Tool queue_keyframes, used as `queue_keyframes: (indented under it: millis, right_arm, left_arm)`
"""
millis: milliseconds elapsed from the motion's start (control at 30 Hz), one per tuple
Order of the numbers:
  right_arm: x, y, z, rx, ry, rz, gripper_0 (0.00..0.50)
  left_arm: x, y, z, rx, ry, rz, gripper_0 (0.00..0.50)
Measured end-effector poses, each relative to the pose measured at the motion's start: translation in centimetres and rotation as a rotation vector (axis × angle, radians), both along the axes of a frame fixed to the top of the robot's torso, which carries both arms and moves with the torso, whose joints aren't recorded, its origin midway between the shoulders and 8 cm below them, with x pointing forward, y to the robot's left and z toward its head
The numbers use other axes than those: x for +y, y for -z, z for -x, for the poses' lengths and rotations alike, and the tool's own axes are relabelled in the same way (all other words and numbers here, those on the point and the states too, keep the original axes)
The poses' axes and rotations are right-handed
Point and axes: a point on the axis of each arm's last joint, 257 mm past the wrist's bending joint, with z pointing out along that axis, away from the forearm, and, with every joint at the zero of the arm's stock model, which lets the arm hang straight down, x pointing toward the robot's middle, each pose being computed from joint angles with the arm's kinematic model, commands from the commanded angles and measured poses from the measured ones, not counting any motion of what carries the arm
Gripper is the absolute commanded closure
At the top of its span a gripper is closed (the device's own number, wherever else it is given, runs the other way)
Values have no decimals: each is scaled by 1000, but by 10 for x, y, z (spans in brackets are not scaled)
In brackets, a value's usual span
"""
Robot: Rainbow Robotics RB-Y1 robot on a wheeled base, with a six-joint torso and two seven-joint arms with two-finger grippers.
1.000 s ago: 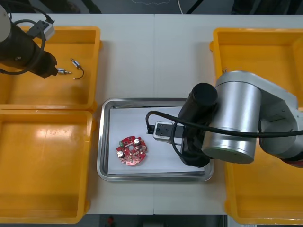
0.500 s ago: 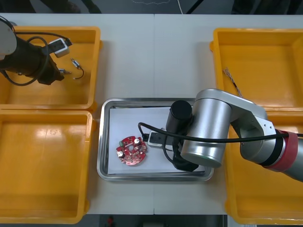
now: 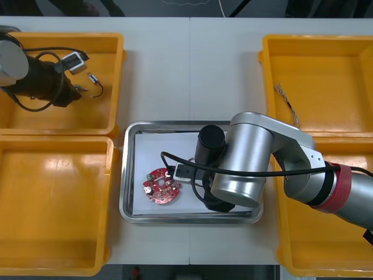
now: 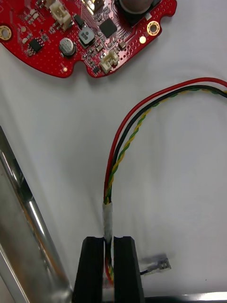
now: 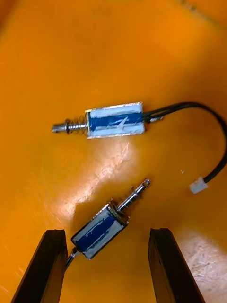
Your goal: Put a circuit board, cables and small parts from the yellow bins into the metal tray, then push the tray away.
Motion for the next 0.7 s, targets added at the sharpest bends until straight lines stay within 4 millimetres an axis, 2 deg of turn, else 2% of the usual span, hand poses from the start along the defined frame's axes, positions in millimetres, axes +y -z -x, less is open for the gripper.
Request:
queue_keyframes:
  millis: [33, 133, 200, 467, 500, 533, 567, 700]
  right_arm:
    - [0, 0, 0, 0, -1, 1, 145]
    - [0, 0, 0, -1, -1, 0, 23]
    - [0, 0, -1, -4, -1, 1, 0]
    - [0, -2, -3, -12, 1, -2, 0]
    - [1, -4, -4, -15, 2, -6, 0]
    - [2, -6, -5, -19, 3, -12, 0]
    - [3, -10, -6, -25, 3, -19, 0]
    - [2, -33, -8, -51, 13, -33, 0]
  left_arm:
    - [2, 2, 0, 1, -7, 6, 0]
    - [3, 5, 0, 4, -14, 21, 0]
    - [2, 6, -1, 5, -15, 33, 0]
    - [2, 4, -5, -2, -28, 57, 0]
    - [2, 3, -5, -3, -28, 57, 141]
    - [2, 3, -6, -4, -28, 58, 360]
    - [2, 2, -6, -5, -28, 58, 500]
    - [4, 5, -5, -1, -34, 59, 500]
